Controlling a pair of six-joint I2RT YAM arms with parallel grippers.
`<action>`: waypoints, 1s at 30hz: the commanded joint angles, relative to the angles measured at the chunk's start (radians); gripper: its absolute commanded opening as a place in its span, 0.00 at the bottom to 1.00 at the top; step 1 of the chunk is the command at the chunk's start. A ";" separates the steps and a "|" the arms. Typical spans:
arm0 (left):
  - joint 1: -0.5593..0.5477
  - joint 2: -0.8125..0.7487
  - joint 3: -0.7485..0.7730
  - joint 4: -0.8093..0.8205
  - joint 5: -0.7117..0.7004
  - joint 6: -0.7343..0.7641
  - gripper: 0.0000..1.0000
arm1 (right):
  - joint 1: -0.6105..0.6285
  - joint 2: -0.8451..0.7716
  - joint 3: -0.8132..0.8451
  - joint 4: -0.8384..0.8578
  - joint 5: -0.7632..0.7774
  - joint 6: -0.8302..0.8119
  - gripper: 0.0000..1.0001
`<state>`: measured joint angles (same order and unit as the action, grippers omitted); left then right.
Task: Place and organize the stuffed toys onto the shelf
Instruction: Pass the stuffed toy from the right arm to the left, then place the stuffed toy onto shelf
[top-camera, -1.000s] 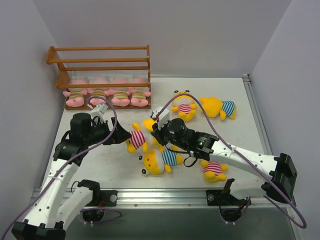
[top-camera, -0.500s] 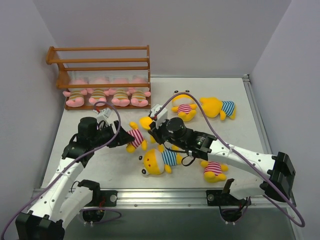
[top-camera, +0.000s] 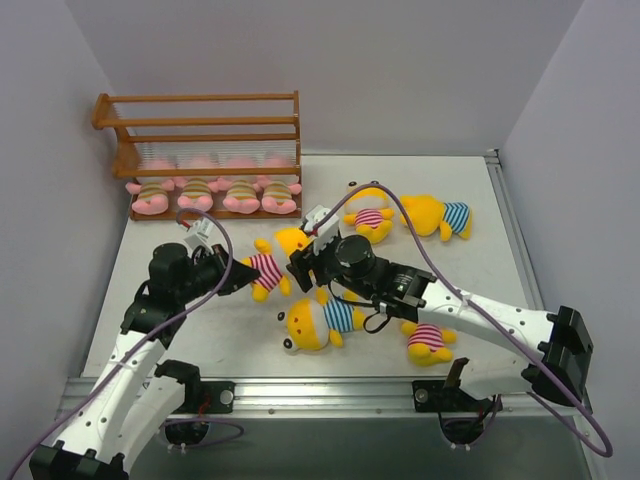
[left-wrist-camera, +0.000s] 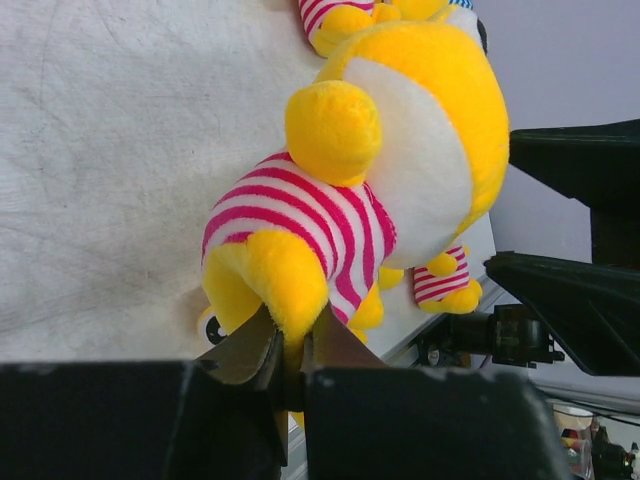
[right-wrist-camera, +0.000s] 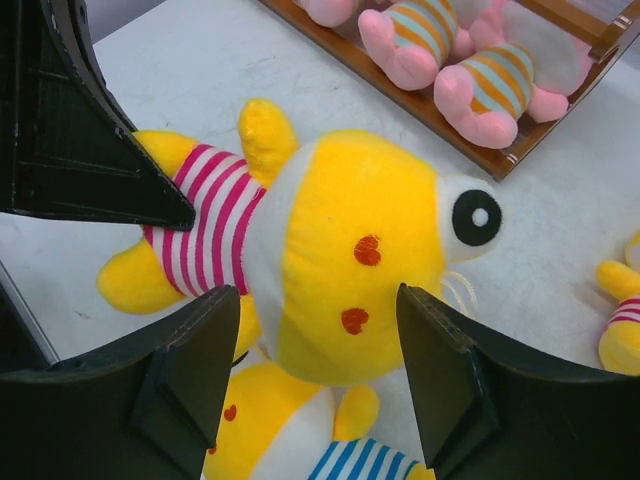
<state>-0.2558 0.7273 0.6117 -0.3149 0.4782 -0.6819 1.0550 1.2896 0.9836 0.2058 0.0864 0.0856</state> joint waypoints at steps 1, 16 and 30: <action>-0.002 -0.042 -0.015 0.103 -0.042 -0.051 0.02 | 0.007 -0.070 -0.005 0.047 0.051 0.008 0.65; 0.211 -0.037 0.020 0.252 -0.308 -0.240 0.03 | 0.007 -0.407 -0.105 -0.002 0.210 -0.004 0.99; 0.479 0.268 0.137 0.470 -0.402 -0.397 0.03 | 0.005 -0.489 -0.158 -0.020 0.207 -0.046 0.99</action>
<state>0.1753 0.9417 0.6624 0.0265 0.0772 -1.0470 1.0554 0.8173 0.8333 0.1593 0.2874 0.0654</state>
